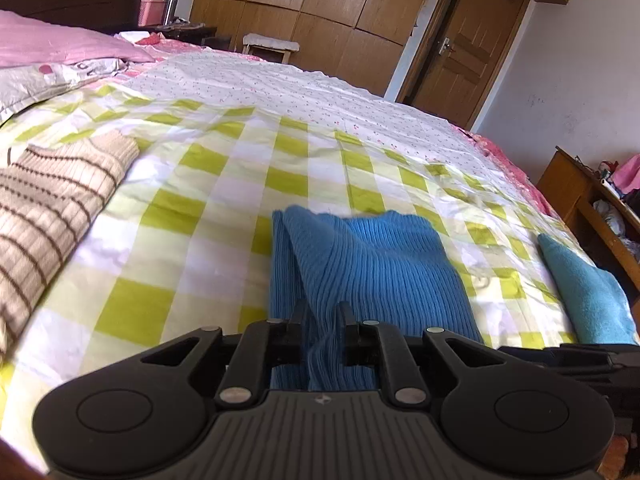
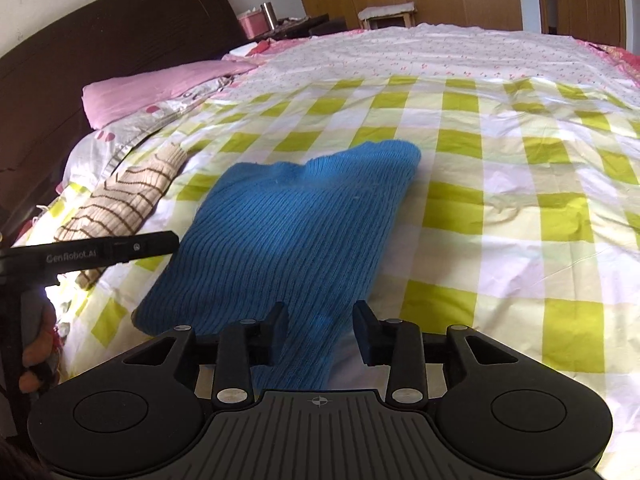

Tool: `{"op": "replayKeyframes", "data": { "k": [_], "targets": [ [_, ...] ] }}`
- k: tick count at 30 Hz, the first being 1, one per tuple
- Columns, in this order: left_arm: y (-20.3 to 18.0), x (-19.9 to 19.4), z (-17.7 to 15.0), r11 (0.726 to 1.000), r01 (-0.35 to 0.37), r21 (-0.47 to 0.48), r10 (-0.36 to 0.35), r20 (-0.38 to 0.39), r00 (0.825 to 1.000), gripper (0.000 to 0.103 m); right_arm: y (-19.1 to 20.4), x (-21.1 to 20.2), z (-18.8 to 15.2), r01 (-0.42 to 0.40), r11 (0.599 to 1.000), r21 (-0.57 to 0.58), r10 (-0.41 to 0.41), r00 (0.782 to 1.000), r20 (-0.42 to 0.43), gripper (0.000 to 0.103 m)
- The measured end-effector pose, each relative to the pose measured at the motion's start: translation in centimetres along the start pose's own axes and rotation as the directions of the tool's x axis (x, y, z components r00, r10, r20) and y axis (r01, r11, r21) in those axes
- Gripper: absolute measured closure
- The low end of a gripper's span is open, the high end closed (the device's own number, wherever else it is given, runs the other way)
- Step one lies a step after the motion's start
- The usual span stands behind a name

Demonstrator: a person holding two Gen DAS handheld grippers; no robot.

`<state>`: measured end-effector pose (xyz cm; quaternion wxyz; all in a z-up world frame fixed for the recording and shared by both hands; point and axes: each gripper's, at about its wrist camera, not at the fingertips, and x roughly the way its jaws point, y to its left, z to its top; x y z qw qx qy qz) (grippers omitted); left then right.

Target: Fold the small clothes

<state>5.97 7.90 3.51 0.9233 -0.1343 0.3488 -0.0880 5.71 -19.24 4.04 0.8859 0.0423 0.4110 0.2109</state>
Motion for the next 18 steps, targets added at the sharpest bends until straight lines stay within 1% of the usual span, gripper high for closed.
{"op": "replayKeyframes", "data": {
  "k": [2, 4, 6, 7, 9, 11, 12, 15, 16, 17, 18],
  "targets": [
    [-0.3, 1.4, 1.3, 1.0, -0.01, 0.006, 0.01, -0.001, 1.0, 0.082, -0.8, 0.0, 0.4, -0.013, 0.999, 0.045, 0.012, 1.0, 0.029, 0.066],
    [-0.5, 3.0, 2.3, 0.999, -0.037, -0.006, 0.037, -0.008, 0.999, 0.081, -1.3, 0.4, 0.6, -0.027, 0.997, 0.076, 0.023, 0.998, 0.054, 0.065],
    [-0.6, 4.4, 2.8, 0.998, -0.054, -0.01, 0.054, -0.008, 0.999, 0.081, -1.5, 1.1, 0.6, -0.022, 0.997, 0.071, 0.018, 0.998, 0.059, 0.065],
    [-0.9, 5.0, 2.9, 0.996, -0.088, 0.007, 0.088, 0.003, 0.996, 0.081, -1.6, 1.4, 0.5, -0.016, 0.998, 0.065, 0.013, 0.998, 0.055, 0.065],
    [-1.2, 6.0, 2.8, 0.986, -0.16, 0.056, 0.16, 0.003, 0.987, 0.081, -2.1, 1.8, 0.2, -0.024, 0.997, 0.067, 0.02, 0.998, 0.053, 0.065],
    [-1.2, 6.7, 2.3, 0.976, -0.202, 0.084, 0.204, -0.016, 0.979, 0.081, -2.5, 1.8, -0.2, -0.031, 0.997, 0.072, 0.028, 0.999, 0.046, 0.065],
    [-1.1, 6.9, 1.9, 0.969, -0.224, 0.106, 0.228, -0.023, 0.973, 0.081, -2.7, 1.8, -0.3, -0.032, 0.997, 0.072, 0.029, 0.999, 0.046, 0.062],
    [-1.0, 7.0, 1.0, 0.951, -0.268, 0.154, 0.276, -0.033, 0.961, 0.081, -2.8, 1.5, -0.5, -0.032, 0.997, 0.071, 0.029, 0.998, 0.052, 0.06],
    [-0.9, 6.9, 0.8, 0.947, -0.28, 0.159, 0.289, -0.036, 0.957, 0.081, -2.8, 1.4, -0.5, -0.033, 0.997, 0.07, 0.029, 0.998, 0.056, 0.06],
    [-0.7, 6.8, 0.7, 0.942, -0.296, 0.158, 0.306, -0.04, 0.951, 0.084, -2.7, 1.3, -0.5, -0.03, 0.997, 0.065, 0.026, 0.998, 0.061, 0.06],
    [-0.5, 6.9, 0.6, 0.938, -0.311, 0.155, 0.323, -0.056, 0.945, 0.085, -2.5, 1.1, -0.6, -0.019, 0.998, 0.056, 0.015, 0.998, 0.066, 0.06]
  ]
}}
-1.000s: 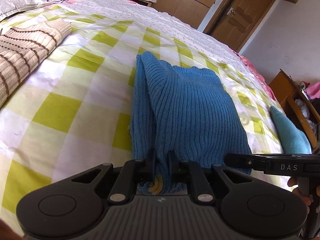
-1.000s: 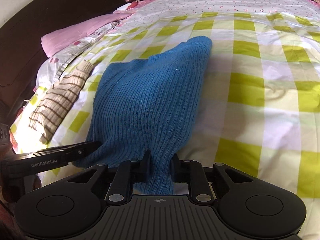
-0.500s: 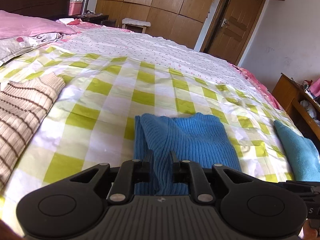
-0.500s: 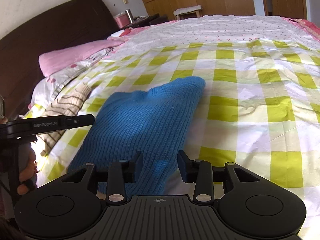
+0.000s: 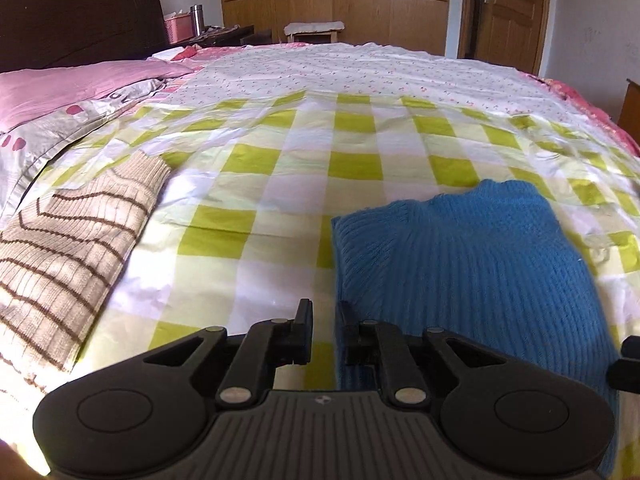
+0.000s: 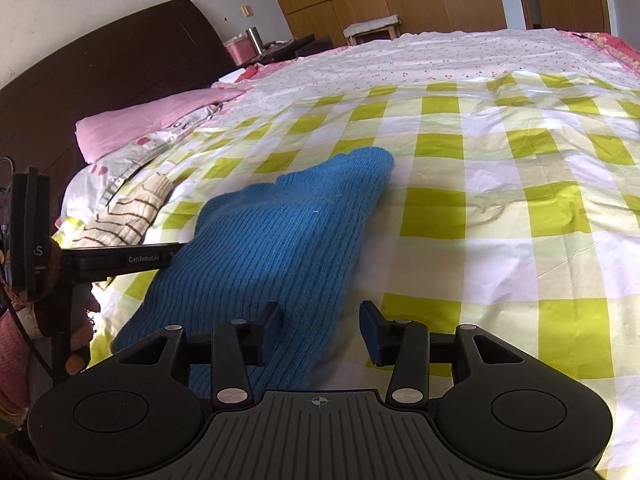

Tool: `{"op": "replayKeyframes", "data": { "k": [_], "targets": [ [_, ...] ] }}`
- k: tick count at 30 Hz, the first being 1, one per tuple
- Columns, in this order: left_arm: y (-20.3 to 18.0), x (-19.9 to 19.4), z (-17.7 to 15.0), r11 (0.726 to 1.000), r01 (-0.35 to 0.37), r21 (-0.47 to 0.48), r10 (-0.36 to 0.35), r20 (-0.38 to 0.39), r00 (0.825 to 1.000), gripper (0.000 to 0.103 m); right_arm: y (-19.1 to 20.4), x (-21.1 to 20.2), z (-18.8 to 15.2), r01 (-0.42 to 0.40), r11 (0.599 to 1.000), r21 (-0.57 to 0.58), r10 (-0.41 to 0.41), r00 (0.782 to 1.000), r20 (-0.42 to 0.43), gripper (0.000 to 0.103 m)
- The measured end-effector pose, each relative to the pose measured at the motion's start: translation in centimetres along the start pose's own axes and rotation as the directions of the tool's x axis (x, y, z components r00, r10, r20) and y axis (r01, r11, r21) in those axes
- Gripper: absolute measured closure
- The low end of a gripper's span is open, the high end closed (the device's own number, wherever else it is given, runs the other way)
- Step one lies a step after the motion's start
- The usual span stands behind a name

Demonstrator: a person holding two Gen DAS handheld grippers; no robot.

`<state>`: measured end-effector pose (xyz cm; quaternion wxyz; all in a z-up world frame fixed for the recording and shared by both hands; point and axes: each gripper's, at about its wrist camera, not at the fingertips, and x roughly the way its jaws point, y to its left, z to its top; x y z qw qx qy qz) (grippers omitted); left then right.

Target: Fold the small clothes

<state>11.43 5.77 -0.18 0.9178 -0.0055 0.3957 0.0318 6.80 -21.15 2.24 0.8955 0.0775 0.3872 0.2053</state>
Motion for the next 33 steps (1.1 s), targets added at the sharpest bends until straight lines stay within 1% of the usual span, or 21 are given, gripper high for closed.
{"op": "replayKeyframes", "data": {
  "k": [2, 3, 5, 8, 12, 16, 19, 21, 24, 28, 33],
  "targets": [
    [0.6, -0.2, -0.4, 0.999, 0.006, -0.035, -0.007, -0.018, 1.0, 0.085, 0.3, -0.1, -0.2, 0.021, 1.0, -0.021, -0.021, 1.0, 0.003, 0.06],
    [1.0, -0.7, -0.7, 0.998, 0.016, -0.061, -0.017, -0.013, 1.0, 0.085, 0.4, -0.1, -0.3, 0.027, 0.999, -0.022, -0.027, 1.0, 0.004, 0.06],
    [1.3, -2.2, -1.0, 0.997, 0.025, -0.072, -0.024, 0.016, 1.0, 0.085, 0.5, -0.3, -0.4, 0.031, 0.999, -0.024, -0.031, 0.999, 0.007, 0.06],
    [1.0, -4.7, -1.3, 0.999, 0.026, -0.044, -0.023, 0.07, 0.997, 0.085, 1.0, -0.8, -0.7, 0.038, 0.999, -0.039, -0.037, 0.999, 0.015, 0.06],
    [-0.1, -7.1, -2.0, 0.998, 0.059, 0.002, -0.059, 0.102, 0.993, 0.085, 1.7, -1.4, -1.0, 0.05, 0.998, -0.047, -0.048, 0.998, 0.028, 0.06],
    [-1.4, -7.7, -3.6, 0.994, 0.102, 0.035, -0.104, 0.086, 0.991, 0.085, 2.6, -2.1, -1.6, 0.063, 0.997, -0.051, -0.061, 0.998, 0.03, 0.06],
    [-2.2, -7.5, -4.8, 0.991, 0.123, 0.055, -0.126, 0.05, 0.991, 0.085, 3.2, -1.4, -2.3, 0.104, 0.992, -0.068, -0.104, 0.995, -0.006, 0.06],
    [-2.6, -7.5, -5.5, 0.99, 0.124, 0.072, -0.127, 0.038, 0.991, 0.085, 3.5, -0.9, -2.9, 0.124, 0.989, -0.082, -0.127, 0.992, -0.028, 0.06],
    [-2.6, -7.7, -6.0, 0.988, 0.129, 0.079, -0.132, 0.036, 0.991, 0.084, 3.7, -1.0, -3.4, 0.143, 0.987, -0.079, -0.145, 0.989, -0.028, 0.06],
    [-2.3, -8.1, -6.3, 0.988, 0.137, 0.073, -0.14, 0.044, 0.989, 0.084, 3.8, -2.0, -3.8, 0.141, 0.989, -0.035, -0.141, 0.99, -0.011, 0.06],
    [-2.2, -8.6, -6.9, 0.986, 0.144, 0.08, -0.149, 0.058, 0.987, 0.084, 4.2, -2.5, -4.4, 0.147, 0.989, -0.017, -0.147, 0.989, -0.01, 0.06]
  ]
}}
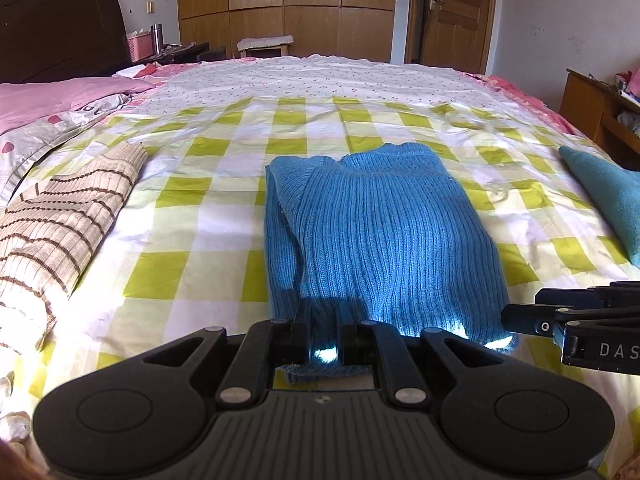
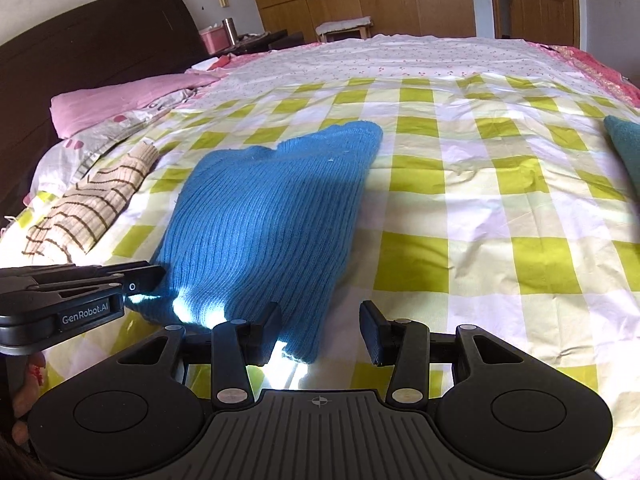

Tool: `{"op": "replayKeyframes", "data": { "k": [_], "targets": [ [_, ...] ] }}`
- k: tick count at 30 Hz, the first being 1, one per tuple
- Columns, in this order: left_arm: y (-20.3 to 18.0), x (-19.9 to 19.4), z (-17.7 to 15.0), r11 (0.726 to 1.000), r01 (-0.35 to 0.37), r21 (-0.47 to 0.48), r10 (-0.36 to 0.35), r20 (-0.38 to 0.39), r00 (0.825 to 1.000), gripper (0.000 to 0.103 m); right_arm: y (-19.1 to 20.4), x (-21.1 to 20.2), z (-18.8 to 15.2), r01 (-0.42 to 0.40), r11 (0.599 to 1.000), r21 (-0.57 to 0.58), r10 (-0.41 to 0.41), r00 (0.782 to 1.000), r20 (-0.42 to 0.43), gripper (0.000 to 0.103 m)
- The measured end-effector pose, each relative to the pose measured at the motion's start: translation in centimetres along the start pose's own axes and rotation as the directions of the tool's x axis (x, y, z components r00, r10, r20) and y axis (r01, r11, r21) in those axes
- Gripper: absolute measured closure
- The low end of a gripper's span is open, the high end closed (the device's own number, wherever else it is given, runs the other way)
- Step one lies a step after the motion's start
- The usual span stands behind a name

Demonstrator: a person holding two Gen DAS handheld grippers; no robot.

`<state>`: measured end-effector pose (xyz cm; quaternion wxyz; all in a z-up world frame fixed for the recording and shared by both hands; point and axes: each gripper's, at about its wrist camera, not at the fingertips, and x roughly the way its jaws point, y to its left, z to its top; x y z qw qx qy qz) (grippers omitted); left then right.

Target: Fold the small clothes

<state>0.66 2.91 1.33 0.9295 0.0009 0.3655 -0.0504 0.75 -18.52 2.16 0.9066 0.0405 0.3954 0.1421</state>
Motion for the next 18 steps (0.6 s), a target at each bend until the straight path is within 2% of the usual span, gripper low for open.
{"op": "replayKeyframes", "data": {
  "k": [9, 18],
  "targets": [
    [0.4, -0.6, -1.2, 1.0, 0.008, -0.012, -0.008, 0.007, 1.0, 0.084, 0.9, -0.2, -1.0, 0.017, 1.0, 0.006, -0.017, 1.0, -0.011, 0.06],
    [-0.2, -0.9, -1.8, 1.0, -0.008, 0.02, 0.007, 0.025, 1.0, 0.084, 1.3, 0.0, -1.4, 0.024, 1.0, 0.002, -0.024, 1.0, -0.016, 0.06]
  ]
}}
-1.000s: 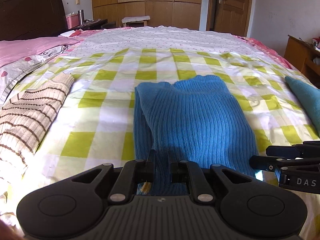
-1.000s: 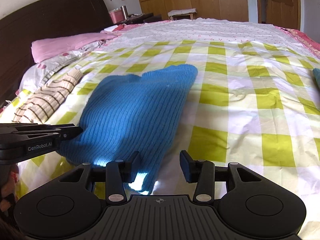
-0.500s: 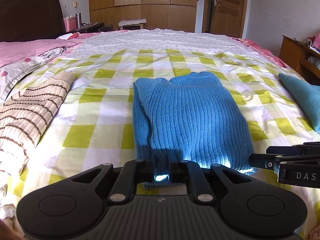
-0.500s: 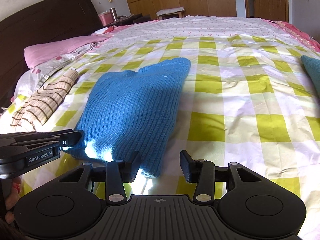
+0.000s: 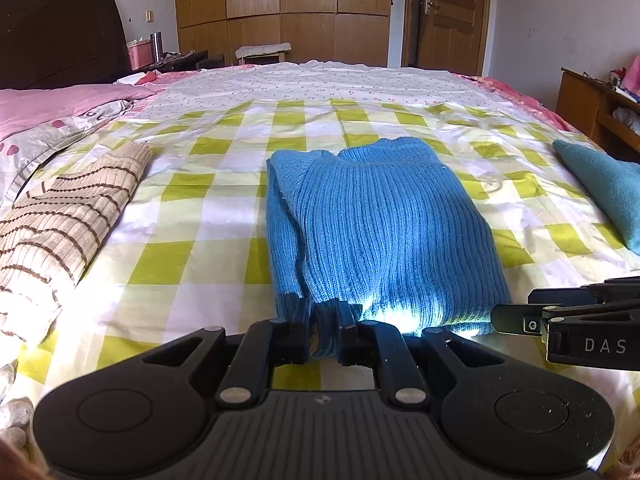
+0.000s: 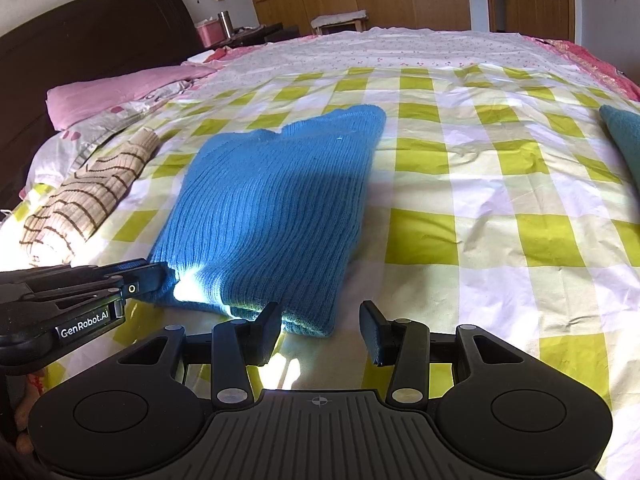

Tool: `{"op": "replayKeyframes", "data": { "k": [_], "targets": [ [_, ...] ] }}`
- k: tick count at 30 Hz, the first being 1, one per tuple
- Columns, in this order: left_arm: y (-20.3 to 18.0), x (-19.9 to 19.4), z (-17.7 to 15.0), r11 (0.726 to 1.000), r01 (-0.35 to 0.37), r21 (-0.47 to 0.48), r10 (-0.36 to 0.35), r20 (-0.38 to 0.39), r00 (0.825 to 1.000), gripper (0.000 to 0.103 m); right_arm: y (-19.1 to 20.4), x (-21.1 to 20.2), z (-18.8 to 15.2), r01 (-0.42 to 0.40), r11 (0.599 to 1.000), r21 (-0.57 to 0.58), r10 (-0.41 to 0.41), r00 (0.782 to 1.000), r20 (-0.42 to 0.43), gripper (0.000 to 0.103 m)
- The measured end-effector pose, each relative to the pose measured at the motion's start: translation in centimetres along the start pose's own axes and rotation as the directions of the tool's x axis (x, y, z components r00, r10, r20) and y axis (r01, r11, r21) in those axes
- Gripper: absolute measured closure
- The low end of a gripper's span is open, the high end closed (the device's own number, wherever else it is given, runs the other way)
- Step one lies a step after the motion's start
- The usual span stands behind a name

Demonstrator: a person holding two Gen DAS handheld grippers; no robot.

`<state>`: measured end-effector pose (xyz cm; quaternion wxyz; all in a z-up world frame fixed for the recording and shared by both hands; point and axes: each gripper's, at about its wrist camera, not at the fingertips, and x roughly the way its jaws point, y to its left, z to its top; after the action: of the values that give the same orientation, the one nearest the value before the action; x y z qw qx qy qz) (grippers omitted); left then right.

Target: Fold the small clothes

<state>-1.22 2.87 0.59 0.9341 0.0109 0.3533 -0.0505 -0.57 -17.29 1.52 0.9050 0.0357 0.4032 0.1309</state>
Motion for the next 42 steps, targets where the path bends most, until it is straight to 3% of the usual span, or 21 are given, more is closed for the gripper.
{"op": "replayKeyframes", "data": {
  "k": [26, 40, 42],
  "targets": [
    [-0.6, -0.6, -0.9, 1.0, -0.01, 0.024, 0.01, 0.006, 1.0, 0.083, 0.4, -0.1, -0.3, -0.009, 1.0, -0.012, 0.009, 1.0, 0.008, 0.059],
    [-0.8, -1.5, -1.6, 1.0, -0.014, 0.02, 0.015, -0.004, 1.0, 0.072, 1.1, -0.9, -1.4, -0.021, 0.999, -0.024, 0.021, 1.0, 0.002, 0.059],
    [-0.8, -1.6, -1.6, 1.0, -0.012, 0.015, 0.012, -0.008, 1.0, 0.066, 1.2, -0.9, -1.5, -0.022, 1.0, -0.023, 0.022, 1.0, 0.001, 0.058]
  ]
}}
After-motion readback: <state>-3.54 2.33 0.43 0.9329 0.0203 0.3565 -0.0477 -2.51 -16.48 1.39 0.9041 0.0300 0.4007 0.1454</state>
